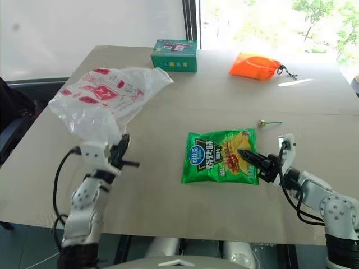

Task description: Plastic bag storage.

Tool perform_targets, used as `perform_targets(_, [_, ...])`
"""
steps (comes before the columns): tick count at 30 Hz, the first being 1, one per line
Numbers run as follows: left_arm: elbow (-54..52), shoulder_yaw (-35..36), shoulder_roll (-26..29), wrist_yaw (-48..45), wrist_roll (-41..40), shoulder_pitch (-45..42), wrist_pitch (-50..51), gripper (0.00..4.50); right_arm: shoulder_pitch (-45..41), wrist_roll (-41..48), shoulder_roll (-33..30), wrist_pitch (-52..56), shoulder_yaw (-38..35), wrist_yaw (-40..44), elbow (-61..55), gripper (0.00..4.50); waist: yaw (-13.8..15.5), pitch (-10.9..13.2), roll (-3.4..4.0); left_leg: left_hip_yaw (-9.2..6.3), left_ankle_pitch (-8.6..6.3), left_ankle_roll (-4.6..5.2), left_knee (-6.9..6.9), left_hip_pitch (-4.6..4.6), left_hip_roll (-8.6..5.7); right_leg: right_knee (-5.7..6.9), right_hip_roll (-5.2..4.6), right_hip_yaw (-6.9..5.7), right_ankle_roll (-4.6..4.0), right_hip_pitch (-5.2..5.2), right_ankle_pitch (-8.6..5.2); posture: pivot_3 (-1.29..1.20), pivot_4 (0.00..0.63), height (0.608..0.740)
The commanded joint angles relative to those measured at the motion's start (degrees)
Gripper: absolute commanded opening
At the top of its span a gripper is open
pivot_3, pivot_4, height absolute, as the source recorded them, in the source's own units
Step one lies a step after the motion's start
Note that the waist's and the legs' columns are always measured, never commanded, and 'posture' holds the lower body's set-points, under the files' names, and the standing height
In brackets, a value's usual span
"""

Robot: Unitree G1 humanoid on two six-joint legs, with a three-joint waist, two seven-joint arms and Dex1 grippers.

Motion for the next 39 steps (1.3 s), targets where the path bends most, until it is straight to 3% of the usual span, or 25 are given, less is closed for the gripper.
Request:
perform_targets(1, [4.9, -3.2, -1.3, -1.6, 0.0, -10.1, -0.7, 0.0, 1.2, 3.4, 0.9, -1.4, -3.3, -1.4, -2.2, 0.61, 0.0, 0.0, -0.03, -0.01, 0.0, 0.0, 0.03, -0.02, 0.0, 0.03, 0.01, -0.03, 0.01, 0.0, 0.01, 0.0, 0.15, 0.74])
perform_targets(6, [0.9, -14.4, -1.1, -19.3, -5.9, -11.3, 2.1, 0.0, 3.1, 7.3, 1.2, -2.4, -7.1, -3.3, -3.7, 0.61, -0.8, 0.0, -0.01, 0.13, 0.14, -0.23, 0.05, -0.1, -0.09, -0.02, -0.04, 0.1, 0.15, -0.05, -0.02, 0.0, 0.15, 0.74])
perform_targets(10, [-9.7, -20.1, 7.2, -35.9, -15.1, -3.0, 9.3, 0.0, 4.0, 11.3, 0.2, -1.6, -8.4, -4.5, -4.1, 0.61, -2.8, 0.0, 0.04, 0.23, 0.14, -0.24, -0.08, -0.61, -0.01, -0.02, -0.13, 0.26, 0.21, -0.66, -0.06, 0.0, 0.15, 0.74])
perform_targets(14, [-12.4, -18.6, 13.4, -40.6, -17.9, 3.0, 12.1, 0.0, 3.9, 12.9, -0.8, -0.2, -6.1, -5.3, -4.0, 0.61, -3.1, 0.0, 0.22, 0.18, 0.15, -0.24, -0.05, -0.75, 0.11, 0.2, -0.13, 0.5, 0.16, -0.95, -0.06, 0.0, 0.15, 0.74])
perform_targets(17, [-11.6, -16.3, 16.0, -41.8, -17.8, 6.4, 11.3, 0.0, 2.2, 14.5, -0.3, 0.3, -4.3, -6.8, -2.8, 0.61, -2.8, 0.1, 0.22, 0.22, 0.01, 0.03, 0.09, -0.65, 0.03, 0.48, -0.18, 0.59, 0.16, -0.91, -0.06, 0.0, 0.15, 0.74])
perform_targets(22, [-12.8, -13.2, 15.7, -41.1, -18.6, 11.2, 9.6, 0.0, -4.0, 16.2, 1.5, 1.9, 1.6, -8.6, 0.4, 0.61, -2.9, 0.1, 0.19, 0.29, 0.03, 0.07, 0.23, -0.55, -0.05, 0.83, -0.2, 0.74, 0.17, -0.94, -0.06, 0.0, 0.15, 0.74])
perform_targets(26, [-15.5, -13.8, 13.6, -39.7, -18.5, 13.8, 8.7, 0.0, -15.2, 8.8, 8.6, 0.9, 10.1, -8.1, 10.4, 0.61, -3.3, 0.1, 0.16, 0.32, 0.03, 0.06, 0.24, -0.59, -0.01, 0.89, -0.16, 0.79, 0.16, -1.04, -0.06, 0.0, 0.15, 0.74])
perform_targets(32, [-17.9, -12.5, 8.9, -35.8, -19.6, 14.5, 7.7, 0.0, -22.8, -0.9, 13.8, -1.1, 13.5, -6.2, 22.0, 0.61, -2.5, 0.1, 0.17, 0.31, 0.16, -0.17, 0.26, -0.77, -0.05, 0.82, -0.22, 0.75, 0.17, -1.19, -0.06, 0.0, 0.15, 0.74])
perform_targets(36, [-18.6, -10.5, 5.1, -31.0, -21.1, 15.2, 7.8, 0.0, -24.4, -8.6, 15.0, -5.9, 13.1, -4.8, 25.9, 0.61, -2.7, 0.1, 0.17, 0.39, 0.17, -0.18, 0.27, -0.82, -0.08, 0.8, -0.27, 0.8, 0.18, -1.24, -0.06, 0.0, 0.15, 0.74])
perform_targets(39, [-16.5, -8.7, 4.3, -28.5, -18.7, 16.4, 6.3, 0.0, -22.7, -17.5, 10.6, -11.3, 15.5, 1.1, 23.7, 0.61, -2.7, 0.1, 0.17, 0.37, 0.14, -0.12, 0.27, -0.78, -0.07, 0.85, -0.27, 0.8, 0.18, -1.23, -0.06, 0.0, 0.15, 0.74])
